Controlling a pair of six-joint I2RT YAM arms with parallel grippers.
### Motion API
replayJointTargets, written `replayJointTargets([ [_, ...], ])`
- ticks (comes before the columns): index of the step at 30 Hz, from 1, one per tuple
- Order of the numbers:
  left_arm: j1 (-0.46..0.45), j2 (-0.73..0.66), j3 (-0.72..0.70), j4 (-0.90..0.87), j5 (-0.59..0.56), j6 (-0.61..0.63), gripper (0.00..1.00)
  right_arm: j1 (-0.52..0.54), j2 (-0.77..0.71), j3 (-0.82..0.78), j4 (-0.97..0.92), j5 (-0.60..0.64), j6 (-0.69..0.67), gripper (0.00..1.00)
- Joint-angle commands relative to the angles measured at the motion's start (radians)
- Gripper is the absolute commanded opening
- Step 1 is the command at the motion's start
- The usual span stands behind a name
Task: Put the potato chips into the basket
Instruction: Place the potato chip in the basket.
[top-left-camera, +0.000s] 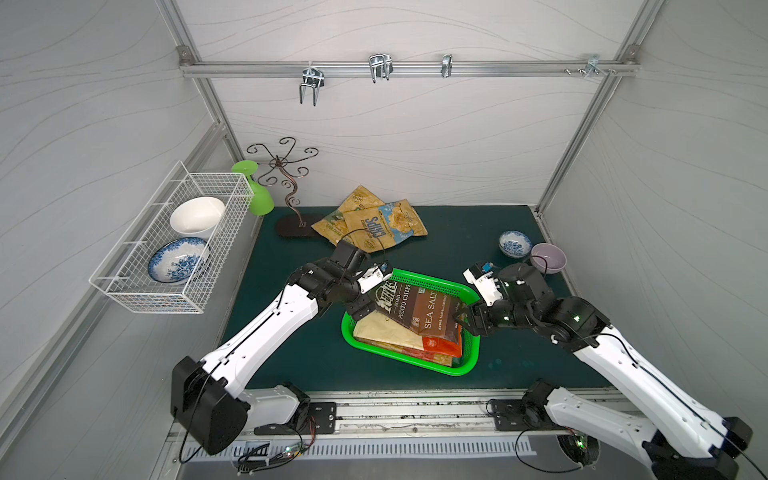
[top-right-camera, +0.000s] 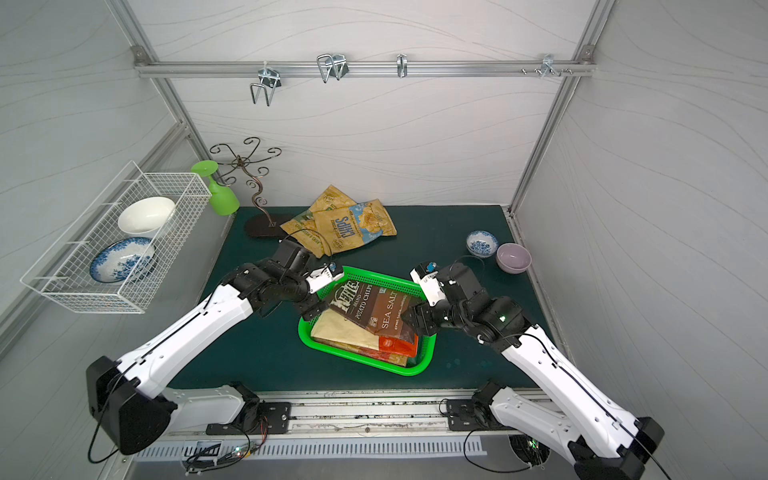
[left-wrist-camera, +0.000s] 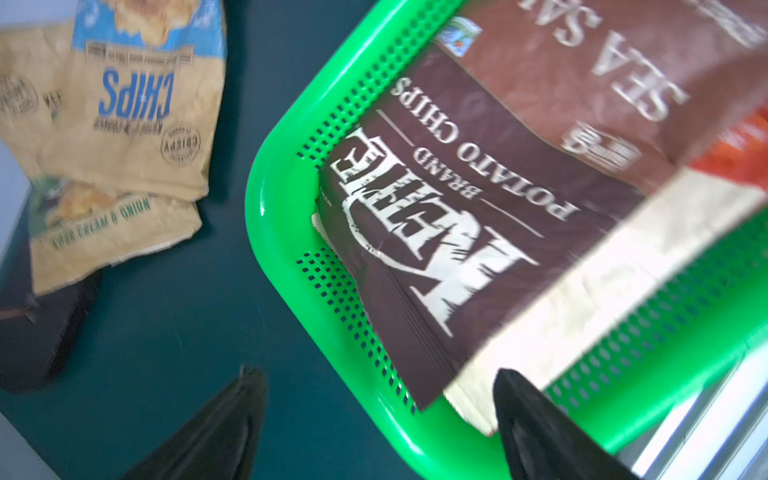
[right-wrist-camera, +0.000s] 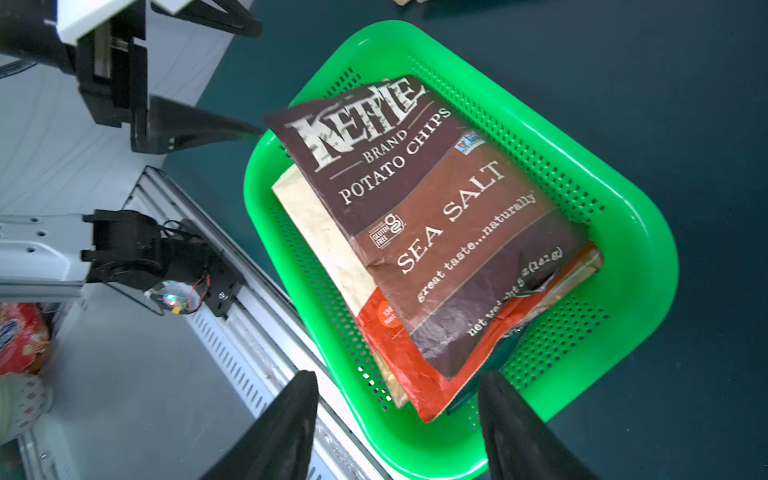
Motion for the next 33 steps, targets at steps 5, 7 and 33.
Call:
replayJointTargets([
  [5, 0.004, -0.103, 0.032, -0.163, 0.088, 0.01, 0.93, -0.004, 0.108, -0.049, 0.164, -0.138, 0.124, 0.59],
  [7, 0.004, -0.101, 0.037, -0.132, 0.095, -0.023, 0.9, -0.004, 0.14, -0.079, 0.218, -0.134, 0.159, 0.56],
  [33, -0.074, 0.016, -0.264, 0.229, -0.129, -0.088, 0.71, -0.003, 0.037, -0.312, 0.317, -0.062, 0.248, 0.46],
])
